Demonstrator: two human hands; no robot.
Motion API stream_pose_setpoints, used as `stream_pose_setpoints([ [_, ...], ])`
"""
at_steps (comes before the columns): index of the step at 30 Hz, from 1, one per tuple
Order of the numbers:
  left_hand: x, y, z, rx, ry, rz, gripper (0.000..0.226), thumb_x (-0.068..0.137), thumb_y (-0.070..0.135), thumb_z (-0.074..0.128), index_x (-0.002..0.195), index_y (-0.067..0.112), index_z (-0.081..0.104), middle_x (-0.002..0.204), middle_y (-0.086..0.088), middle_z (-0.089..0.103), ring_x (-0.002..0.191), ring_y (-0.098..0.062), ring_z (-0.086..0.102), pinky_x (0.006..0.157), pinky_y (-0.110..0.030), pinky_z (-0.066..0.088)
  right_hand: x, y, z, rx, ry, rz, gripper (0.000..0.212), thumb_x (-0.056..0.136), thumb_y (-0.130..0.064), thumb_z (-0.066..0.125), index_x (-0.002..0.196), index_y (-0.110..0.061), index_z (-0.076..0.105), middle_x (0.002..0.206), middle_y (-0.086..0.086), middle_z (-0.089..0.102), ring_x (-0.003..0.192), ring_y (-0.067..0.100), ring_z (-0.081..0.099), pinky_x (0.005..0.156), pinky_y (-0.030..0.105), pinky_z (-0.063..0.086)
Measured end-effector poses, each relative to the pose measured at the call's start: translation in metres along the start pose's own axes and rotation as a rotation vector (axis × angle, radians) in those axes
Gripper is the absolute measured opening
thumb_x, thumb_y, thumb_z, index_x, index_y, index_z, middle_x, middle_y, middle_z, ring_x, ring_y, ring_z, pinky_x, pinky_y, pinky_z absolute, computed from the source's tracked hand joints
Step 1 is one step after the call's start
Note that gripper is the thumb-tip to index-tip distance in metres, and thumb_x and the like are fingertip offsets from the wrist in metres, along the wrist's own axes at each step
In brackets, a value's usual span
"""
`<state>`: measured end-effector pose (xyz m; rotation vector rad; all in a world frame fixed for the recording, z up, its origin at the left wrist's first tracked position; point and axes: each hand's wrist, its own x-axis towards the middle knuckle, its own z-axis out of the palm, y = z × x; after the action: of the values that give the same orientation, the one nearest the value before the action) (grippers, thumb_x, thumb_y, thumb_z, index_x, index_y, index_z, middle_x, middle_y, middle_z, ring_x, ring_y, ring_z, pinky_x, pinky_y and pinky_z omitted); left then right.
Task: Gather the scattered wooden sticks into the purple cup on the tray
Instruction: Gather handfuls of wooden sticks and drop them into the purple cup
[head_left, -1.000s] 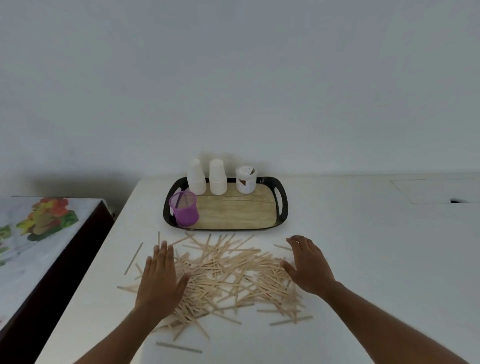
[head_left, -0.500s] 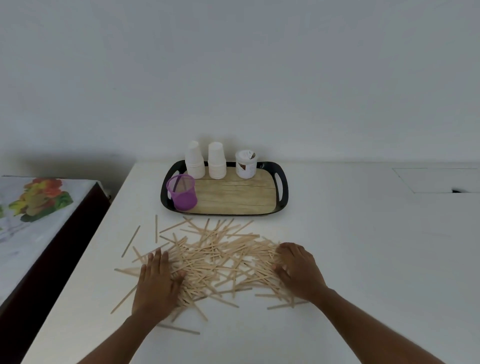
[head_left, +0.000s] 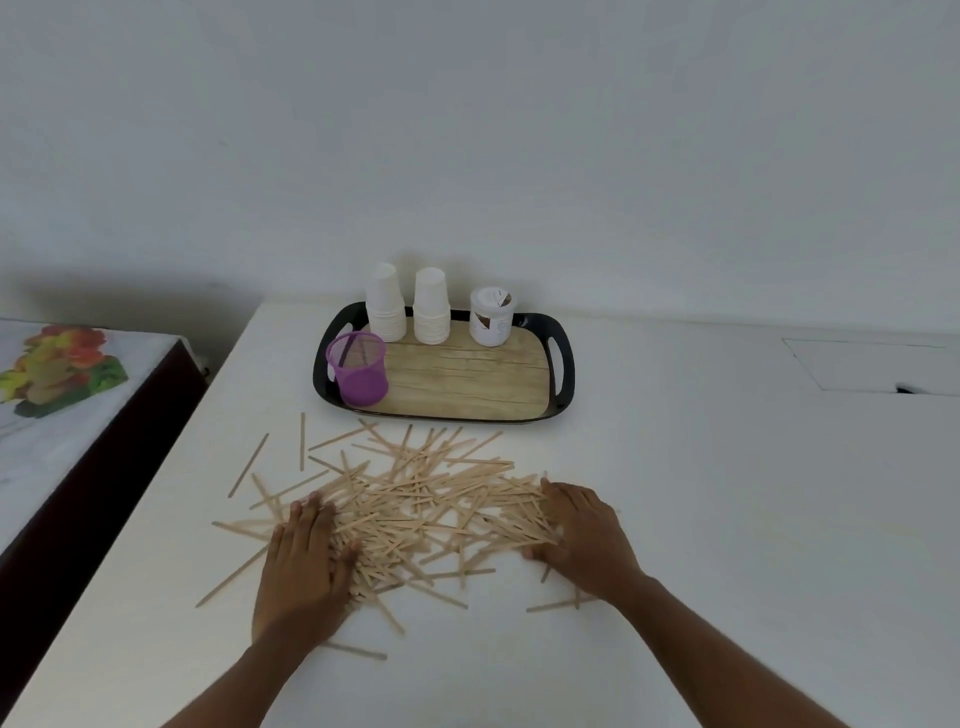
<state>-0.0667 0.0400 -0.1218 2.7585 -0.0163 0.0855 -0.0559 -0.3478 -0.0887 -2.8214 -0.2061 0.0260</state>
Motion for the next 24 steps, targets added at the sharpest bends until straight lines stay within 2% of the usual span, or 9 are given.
stream_pose_setpoints([
  [3,0.000,0.000,0.000,-0.019,0.018,0.010,0.076,0.096,0.065,0.021,0.154,0.018,0.038,0.166,0.000,0.026,0.155,-0.018,0.015,0.126,-0.043,0.015,0.003,-0.001,0.001,-0.002,0.024,-0.025,0.079,0.085,-0.059,0.071,0.151,-0.023,0.048,0.143,-0.006,0.058,0.133,0.018,0.051,0.108,0.034,0.044],
  [7,-0.001,-0.001,0.001,-0.042,0.026,0.021,0.073,0.096,0.063,0.023,0.152,0.020,0.041,0.165,0.001,0.029,0.155,-0.018,0.017,0.126,-0.042,0.014,0.001,-0.001,0.009,0.002,0.134,-0.057,0.049,0.082,-0.031,0.080,0.129,-0.025,0.067,0.117,-0.010,0.070,0.109,0.017,0.066,0.089,0.034,0.052],
  [9,-0.002,-0.001,0.001,-0.049,0.029,0.019,0.071,0.097,0.062,0.024,0.151,0.019,0.042,0.164,0.000,0.030,0.155,-0.018,0.018,0.126,-0.043,0.015,0.000,-0.003,0.010,-0.003,0.179,-0.067,0.041,0.080,-0.024,0.081,0.120,-0.026,0.071,0.108,-0.012,0.071,0.099,0.016,0.068,0.084,0.035,0.053],
  [14,-0.003,-0.001,-0.001,-0.080,0.046,0.020,0.070,0.097,0.061,0.024,0.145,0.015,0.047,0.162,-0.001,0.034,0.153,-0.021,0.022,0.125,-0.046,0.018,0.003,-0.003,0.012,-0.026,0.232,-0.061,0.034,0.077,-0.019,0.084,0.107,-0.031,0.075,0.096,-0.014,0.073,0.085,0.012,0.070,0.082,0.036,0.050],
  [21,0.002,0.015,-0.008,-0.090,0.061,0.043,0.072,0.097,0.061,0.023,0.145,0.013,0.048,0.162,-0.005,0.035,0.154,-0.024,0.020,0.126,-0.047,0.013,0.011,-0.001,0.011,-0.004,0.283,-0.034,0.032,0.080,-0.012,0.079,0.102,-0.035,0.076,0.094,-0.016,0.073,0.086,0.009,0.070,0.096,0.036,0.040],
  [24,0.009,0.036,-0.011,-0.127,0.060,0.078,0.070,0.097,0.059,0.023,0.144,0.013,0.049,0.162,-0.005,0.034,0.155,-0.022,0.016,0.126,-0.048,0.012,0.014,0.000,0.007,0.020,0.294,-0.037,0.033,0.080,-0.009,0.078,0.101,-0.034,0.077,0.094,-0.015,0.074,0.086,0.009,0.070,0.098,0.037,0.041],
])
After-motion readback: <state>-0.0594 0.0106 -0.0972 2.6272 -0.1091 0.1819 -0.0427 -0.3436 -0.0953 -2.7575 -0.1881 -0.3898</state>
